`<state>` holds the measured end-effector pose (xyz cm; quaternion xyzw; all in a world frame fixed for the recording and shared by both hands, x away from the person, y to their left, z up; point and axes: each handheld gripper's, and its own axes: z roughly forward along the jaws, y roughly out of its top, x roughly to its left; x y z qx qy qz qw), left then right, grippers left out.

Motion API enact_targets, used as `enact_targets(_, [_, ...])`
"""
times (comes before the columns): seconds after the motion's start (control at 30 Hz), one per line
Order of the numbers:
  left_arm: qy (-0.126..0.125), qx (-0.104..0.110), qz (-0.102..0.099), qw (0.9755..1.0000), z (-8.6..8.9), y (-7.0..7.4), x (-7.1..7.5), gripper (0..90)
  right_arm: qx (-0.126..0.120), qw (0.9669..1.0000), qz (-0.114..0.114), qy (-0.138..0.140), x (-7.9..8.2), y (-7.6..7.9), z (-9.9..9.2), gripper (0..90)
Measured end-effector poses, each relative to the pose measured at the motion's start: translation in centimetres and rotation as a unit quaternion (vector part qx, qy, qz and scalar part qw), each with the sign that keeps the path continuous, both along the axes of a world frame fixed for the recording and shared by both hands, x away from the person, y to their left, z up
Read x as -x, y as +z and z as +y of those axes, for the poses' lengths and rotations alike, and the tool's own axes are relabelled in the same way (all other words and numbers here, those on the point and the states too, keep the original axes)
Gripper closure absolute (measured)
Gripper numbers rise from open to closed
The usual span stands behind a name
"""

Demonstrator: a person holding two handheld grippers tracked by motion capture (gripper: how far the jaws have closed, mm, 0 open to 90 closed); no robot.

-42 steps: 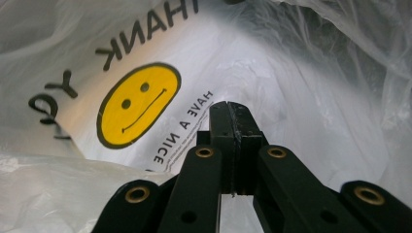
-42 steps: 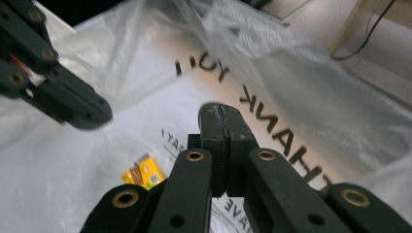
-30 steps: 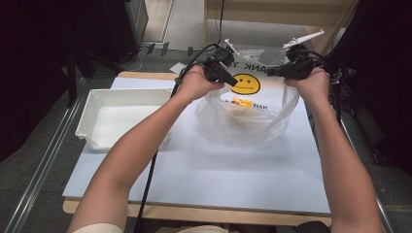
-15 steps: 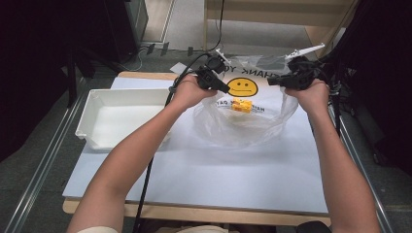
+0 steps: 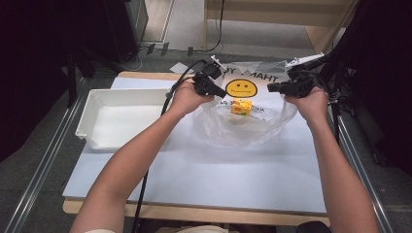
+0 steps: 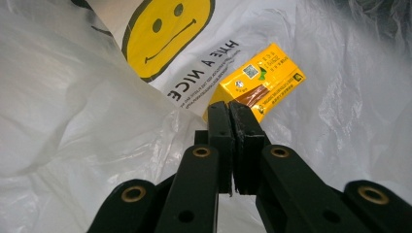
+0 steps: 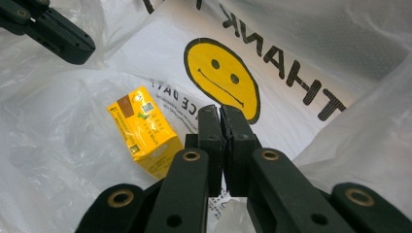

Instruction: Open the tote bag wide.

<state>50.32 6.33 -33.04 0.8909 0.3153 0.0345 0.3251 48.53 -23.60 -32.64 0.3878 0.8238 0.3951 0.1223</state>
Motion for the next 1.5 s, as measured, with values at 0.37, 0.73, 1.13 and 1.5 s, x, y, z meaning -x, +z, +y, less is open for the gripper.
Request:
enact_targets(0.37, [0.010, -0.003, 0.003, 0.9999, 0.3, -1.4, 0.1, 89.1, -0.014, 0.9999, 0.004, -0.005, 0.2, -1.8, 0.1, 88.3])
enact_targets(0.73, [0.040, 0.015, -0.004, 0.9991, 0.9, -3.0, -0.1, 90.0, -0.018, 0.9998, -0.001, -0.011, 0.0, -3.1, 0.5, 90.0])
enact_targets(1.13, [0.067, 0.012, -0.020, 0.9975, 1.0, -5.0, 0.2, 90.0, -0.023, 0.9993, 0.001, -0.030, -0.3, -5.1, 0.4, 90.0])
enact_targets(1.5, [0.090, 0.011, -0.021, 0.9956, 1.1, -6.8, -0.1, 90.0, -0.023, 0.9989, 0.006, -0.040, -0.4, -7.0, 0.0, 90.0])
